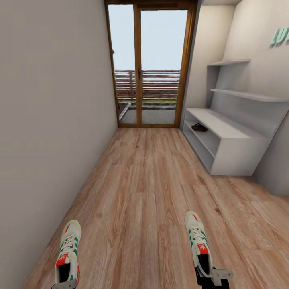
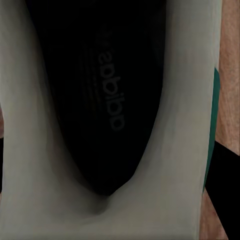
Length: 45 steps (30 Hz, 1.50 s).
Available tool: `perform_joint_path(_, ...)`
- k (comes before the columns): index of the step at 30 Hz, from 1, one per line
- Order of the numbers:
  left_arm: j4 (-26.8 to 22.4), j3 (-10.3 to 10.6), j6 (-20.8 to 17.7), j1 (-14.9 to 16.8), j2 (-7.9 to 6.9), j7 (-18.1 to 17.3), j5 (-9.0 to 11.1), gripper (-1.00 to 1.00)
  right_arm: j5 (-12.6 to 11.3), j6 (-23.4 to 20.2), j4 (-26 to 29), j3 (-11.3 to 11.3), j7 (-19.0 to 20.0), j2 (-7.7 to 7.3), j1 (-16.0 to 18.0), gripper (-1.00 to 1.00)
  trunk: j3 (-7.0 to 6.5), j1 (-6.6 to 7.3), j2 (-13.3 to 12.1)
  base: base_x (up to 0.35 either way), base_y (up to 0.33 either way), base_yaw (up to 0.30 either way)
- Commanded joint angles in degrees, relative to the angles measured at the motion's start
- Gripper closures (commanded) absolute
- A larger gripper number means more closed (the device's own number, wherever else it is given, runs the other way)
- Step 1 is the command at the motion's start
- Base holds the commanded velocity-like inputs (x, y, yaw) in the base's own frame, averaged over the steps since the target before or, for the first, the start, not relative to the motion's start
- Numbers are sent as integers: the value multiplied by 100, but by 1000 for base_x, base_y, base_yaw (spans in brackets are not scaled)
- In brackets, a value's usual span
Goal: Pick up the two gym shoes and the two sandals from the corridor floor and place them onto the hallstand (shoe rack) in the corridor, making sure they are on the rack and not on the floor. Arrange them so the two gym shoes are next to each other and the two sandals are next to each other.
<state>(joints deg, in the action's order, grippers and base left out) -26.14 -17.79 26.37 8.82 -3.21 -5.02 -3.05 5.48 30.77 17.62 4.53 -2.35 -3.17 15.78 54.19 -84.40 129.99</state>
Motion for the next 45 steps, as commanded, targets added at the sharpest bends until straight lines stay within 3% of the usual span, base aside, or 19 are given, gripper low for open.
perform_joint_path(1, 3, -49, 17, 5, 5, -52, -29, 100, 59, 16, -4, 31, -20, 4, 4, 100, 5, -2, 2, 338, 0, 0)
perform_joint_path(45, 3, -40, 17, 5, 13, -52, -38, 100, 56, 16, -4, 31, -20, 0, 4, 100, 5, -2, 2, 338, 0, 0)
